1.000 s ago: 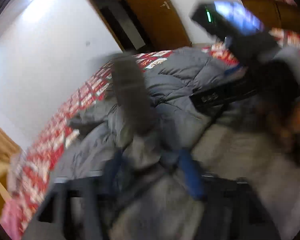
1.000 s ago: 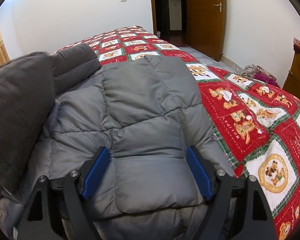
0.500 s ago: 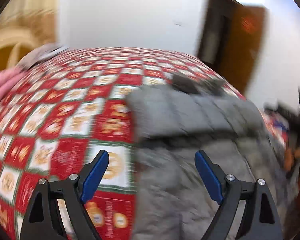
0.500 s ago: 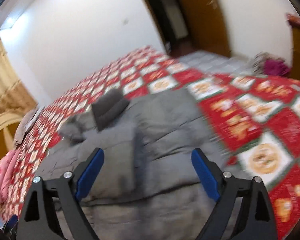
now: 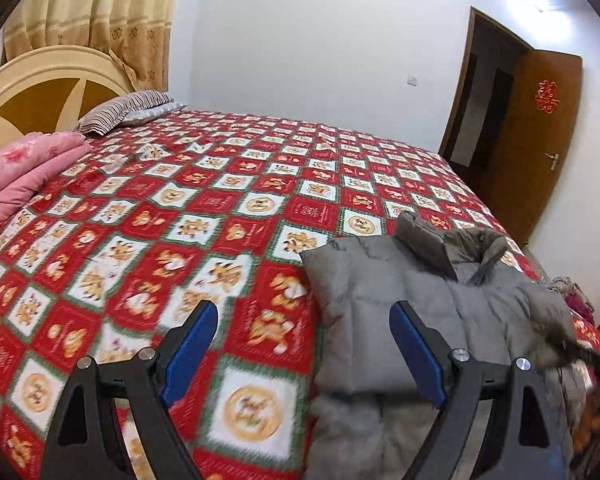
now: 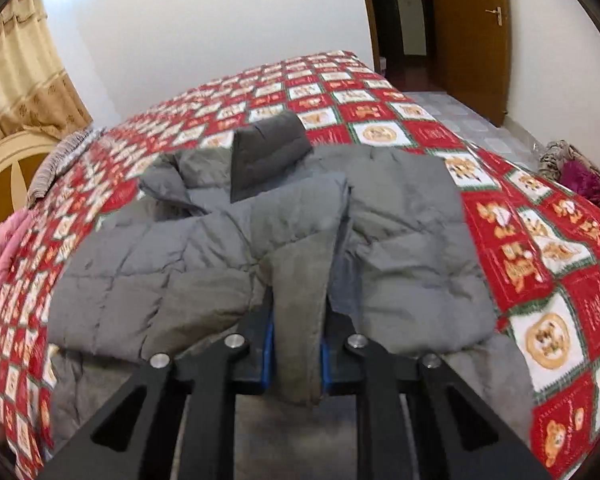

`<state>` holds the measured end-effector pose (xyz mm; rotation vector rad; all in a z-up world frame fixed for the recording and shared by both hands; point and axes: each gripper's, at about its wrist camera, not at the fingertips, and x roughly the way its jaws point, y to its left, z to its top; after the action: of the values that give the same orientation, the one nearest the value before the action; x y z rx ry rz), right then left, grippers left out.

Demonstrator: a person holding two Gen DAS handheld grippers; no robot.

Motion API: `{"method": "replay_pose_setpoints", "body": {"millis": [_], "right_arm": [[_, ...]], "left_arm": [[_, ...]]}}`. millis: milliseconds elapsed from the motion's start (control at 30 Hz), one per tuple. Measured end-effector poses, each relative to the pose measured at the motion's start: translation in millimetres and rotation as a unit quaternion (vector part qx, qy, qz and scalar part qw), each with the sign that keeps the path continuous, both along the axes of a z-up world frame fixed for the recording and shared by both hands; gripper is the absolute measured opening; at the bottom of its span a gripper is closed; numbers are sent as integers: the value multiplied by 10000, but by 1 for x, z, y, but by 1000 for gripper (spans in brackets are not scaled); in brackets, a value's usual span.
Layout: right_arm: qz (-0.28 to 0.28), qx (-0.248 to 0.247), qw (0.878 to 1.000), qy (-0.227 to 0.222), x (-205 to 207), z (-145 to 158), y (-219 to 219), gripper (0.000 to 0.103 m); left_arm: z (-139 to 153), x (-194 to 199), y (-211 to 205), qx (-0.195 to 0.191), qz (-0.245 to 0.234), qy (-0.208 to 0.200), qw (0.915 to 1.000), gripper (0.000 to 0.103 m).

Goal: Fold large clothes

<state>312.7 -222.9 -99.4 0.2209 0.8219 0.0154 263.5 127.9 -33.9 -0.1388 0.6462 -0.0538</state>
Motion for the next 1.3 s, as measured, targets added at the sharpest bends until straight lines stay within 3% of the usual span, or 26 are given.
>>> {"method": "replay_pose_setpoints", "body": {"millis": [133, 233, 300, 367, 467, 567, 633, 733, 900, 1033, 1200, 1300], "right_arm": [[-71, 134, 9996, 257, 2, -32, -8, 21], [-152, 136, 9997, 150, 0, -49, -8, 27], [-115, -54, 9999, 83, 0, -51, -4, 34], [-54, -29, 9999, 120, -2, -46, -6, 44], [-311, 53, 9994, 103, -18, -31, -22, 48], [-1044, -473, 9913, -651, -45, 6, -35, 53], [-884, -414, 9919, -807, -45, 18, -32, 52], [-300, -120, 9971, -692, -28, 17, -14, 41], [143, -436, 9989, 105, 2, -33, 14, 36], [203, -534, 9982, 162, 4, -49, 13, 36], [279, -526, 9975, 372, 4, -33, 9, 37], [266, -290, 9991, -149, 9, 9, -3, 49]], "left_arm": [[-18, 31, -36, 240, 41, 195, 9995, 88], [-45, 47, -63, 723, 89, 367, 9967, 88], [-73, 55, -74, 1232, 265, 579, 9903, 88], [-96, 56, -73, 1377, 340, 761, 9870, 88], [-108, 51, -60, 1144, 331, 918, 9886, 88], [-93, 45, -54, 1053, 294, 860, 9903, 88], [-78, 42, -56, 988, 290, 667, 9925, 88], [-66, 45, -67, 1036, 292, 504, 9929, 88], [-102, 58, -78, 1361, 351, 866, 9863, 88], [-115, 58, -68, 978, 300, 954, 9902, 90], [-102, 57, -63, 883, 110, 1046, 9905, 90], [-68, 61, -51, 251, -142, 855, 9959, 90]]}}
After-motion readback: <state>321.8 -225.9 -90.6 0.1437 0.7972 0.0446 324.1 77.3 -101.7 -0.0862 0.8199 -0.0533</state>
